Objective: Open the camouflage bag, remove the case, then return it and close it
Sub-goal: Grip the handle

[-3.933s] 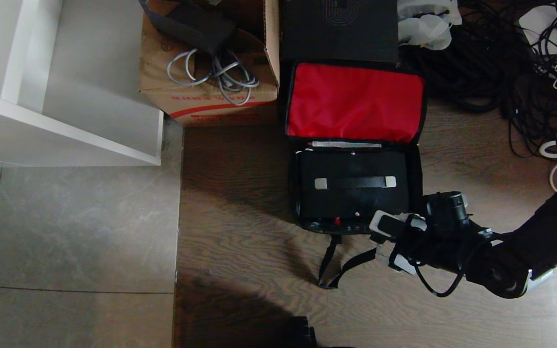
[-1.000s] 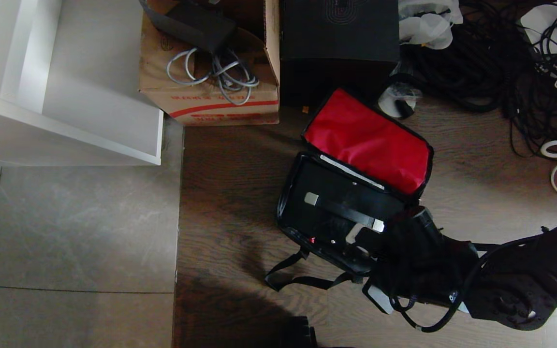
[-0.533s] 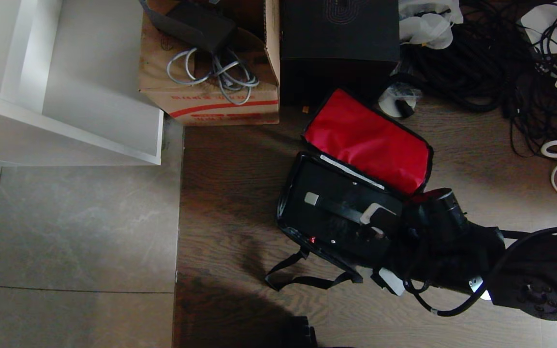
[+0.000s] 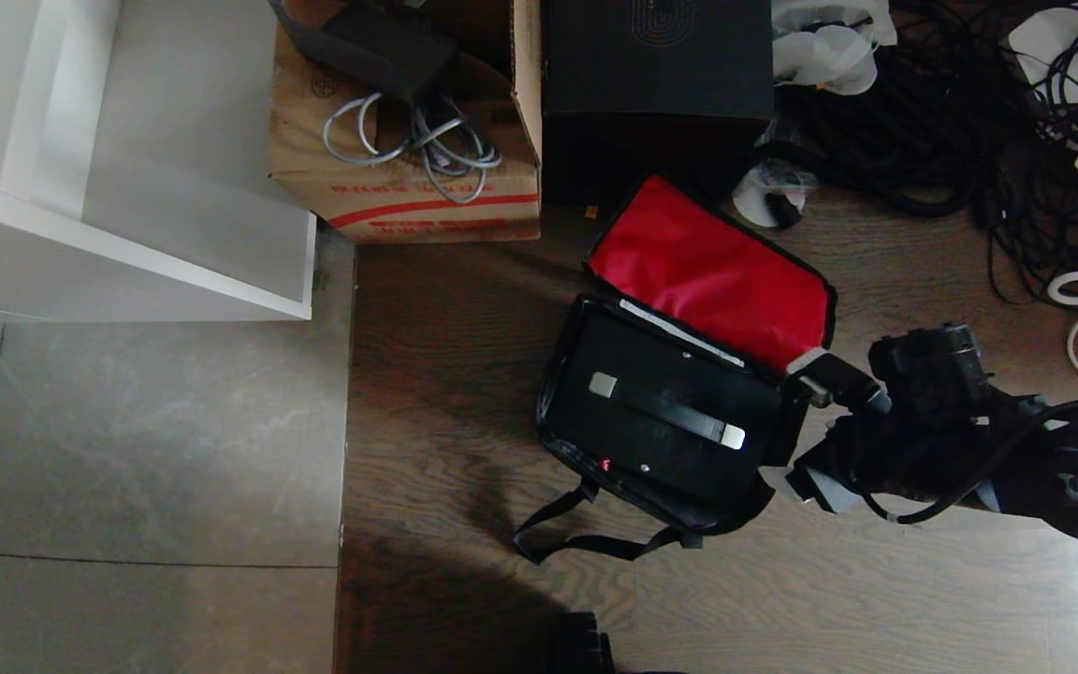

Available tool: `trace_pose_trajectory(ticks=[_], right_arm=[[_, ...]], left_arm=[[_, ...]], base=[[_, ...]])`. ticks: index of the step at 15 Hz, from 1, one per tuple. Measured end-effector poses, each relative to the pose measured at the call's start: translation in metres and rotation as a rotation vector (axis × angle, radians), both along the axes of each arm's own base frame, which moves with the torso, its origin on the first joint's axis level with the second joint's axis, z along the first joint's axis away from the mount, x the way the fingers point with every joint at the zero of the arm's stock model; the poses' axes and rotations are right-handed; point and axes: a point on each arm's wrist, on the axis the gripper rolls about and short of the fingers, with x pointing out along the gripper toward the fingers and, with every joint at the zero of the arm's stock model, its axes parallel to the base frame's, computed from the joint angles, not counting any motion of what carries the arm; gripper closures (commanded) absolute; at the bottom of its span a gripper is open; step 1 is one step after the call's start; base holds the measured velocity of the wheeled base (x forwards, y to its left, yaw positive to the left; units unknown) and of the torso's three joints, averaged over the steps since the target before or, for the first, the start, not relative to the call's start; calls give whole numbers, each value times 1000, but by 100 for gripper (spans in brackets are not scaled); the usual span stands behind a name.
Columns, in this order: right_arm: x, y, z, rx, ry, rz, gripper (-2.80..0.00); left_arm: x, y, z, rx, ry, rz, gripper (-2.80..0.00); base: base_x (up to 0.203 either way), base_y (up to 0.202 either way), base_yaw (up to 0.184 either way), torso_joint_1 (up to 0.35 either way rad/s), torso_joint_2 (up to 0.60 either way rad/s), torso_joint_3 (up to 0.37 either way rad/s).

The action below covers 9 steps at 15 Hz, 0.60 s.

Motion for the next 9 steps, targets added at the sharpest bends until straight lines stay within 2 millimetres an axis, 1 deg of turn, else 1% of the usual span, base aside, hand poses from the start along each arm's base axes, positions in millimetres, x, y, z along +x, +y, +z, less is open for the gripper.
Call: trace_pose_trajectory(ticks=[2,5,7,9], right_arm=[[4,-7,7,166,12,-5,-280],[7,-11,13,367,42,-133,-280],[10,-17,13,441,54,-210,-280],[13,-23,12,454,51,-249,-280]], left_arm=[[0,0,0,0,0,0,0],[0,0,0,0,0,-1,0],[0,0,0,0,0,-1,0],[0,0,0,0,0,0,0]], base=[[0,0,0,0,0,0],[0,0,0,0,0,0],[0,0,0,0,0,0],[0,0,0,0,0,0]])
